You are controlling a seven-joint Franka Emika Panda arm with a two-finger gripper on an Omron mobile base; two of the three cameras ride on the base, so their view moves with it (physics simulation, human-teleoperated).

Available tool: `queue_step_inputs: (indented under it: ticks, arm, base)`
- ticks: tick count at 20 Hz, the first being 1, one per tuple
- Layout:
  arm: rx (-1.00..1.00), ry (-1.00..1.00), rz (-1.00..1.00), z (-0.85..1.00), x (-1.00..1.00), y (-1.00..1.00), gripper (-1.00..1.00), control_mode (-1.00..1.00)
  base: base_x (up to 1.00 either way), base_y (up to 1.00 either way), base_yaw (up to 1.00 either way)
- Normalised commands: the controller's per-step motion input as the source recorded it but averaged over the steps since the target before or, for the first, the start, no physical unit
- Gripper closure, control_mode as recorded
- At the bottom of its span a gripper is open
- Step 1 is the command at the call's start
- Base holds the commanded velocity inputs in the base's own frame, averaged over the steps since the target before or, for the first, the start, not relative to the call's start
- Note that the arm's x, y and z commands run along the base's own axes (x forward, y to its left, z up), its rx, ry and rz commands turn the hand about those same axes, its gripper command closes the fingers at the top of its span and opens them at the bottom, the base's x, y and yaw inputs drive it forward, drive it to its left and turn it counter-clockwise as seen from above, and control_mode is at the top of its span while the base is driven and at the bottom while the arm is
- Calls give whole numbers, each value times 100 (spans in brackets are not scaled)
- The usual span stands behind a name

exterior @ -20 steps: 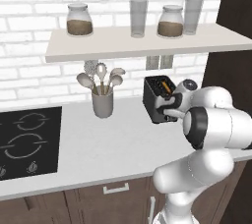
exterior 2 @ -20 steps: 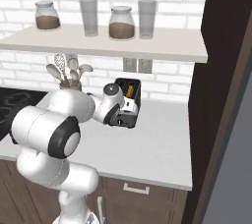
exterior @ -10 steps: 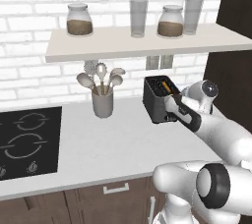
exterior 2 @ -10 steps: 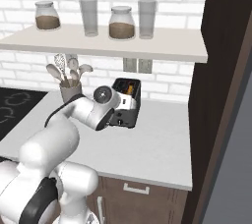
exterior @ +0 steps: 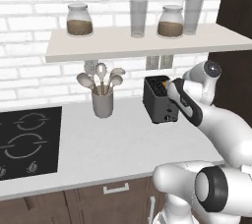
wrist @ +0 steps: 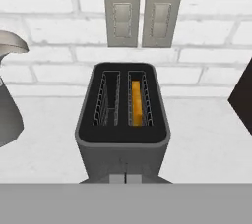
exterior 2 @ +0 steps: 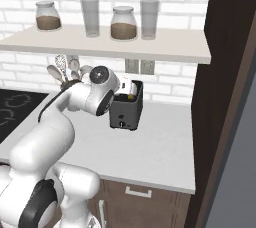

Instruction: Start the toaster. Once the lever pops up, take the bread to the plate on the dining counter.

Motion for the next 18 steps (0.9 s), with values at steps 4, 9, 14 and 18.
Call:
queue_step_inputs:
  ticks: [4,9,14,18]
  arm:
    - [0,21,0,7,6,-1,-100,-100]
    - [2,9,0,-14,0,-3,-100,-100]
    - [0,0,0,-27,0,0,-100,-100]
    - [0,-13,0,-11,3,0,-100,-100]
  base:
    - [0,0,0]
    - [0,0,0]
    - [0,0,0]
    - [0,0,0]
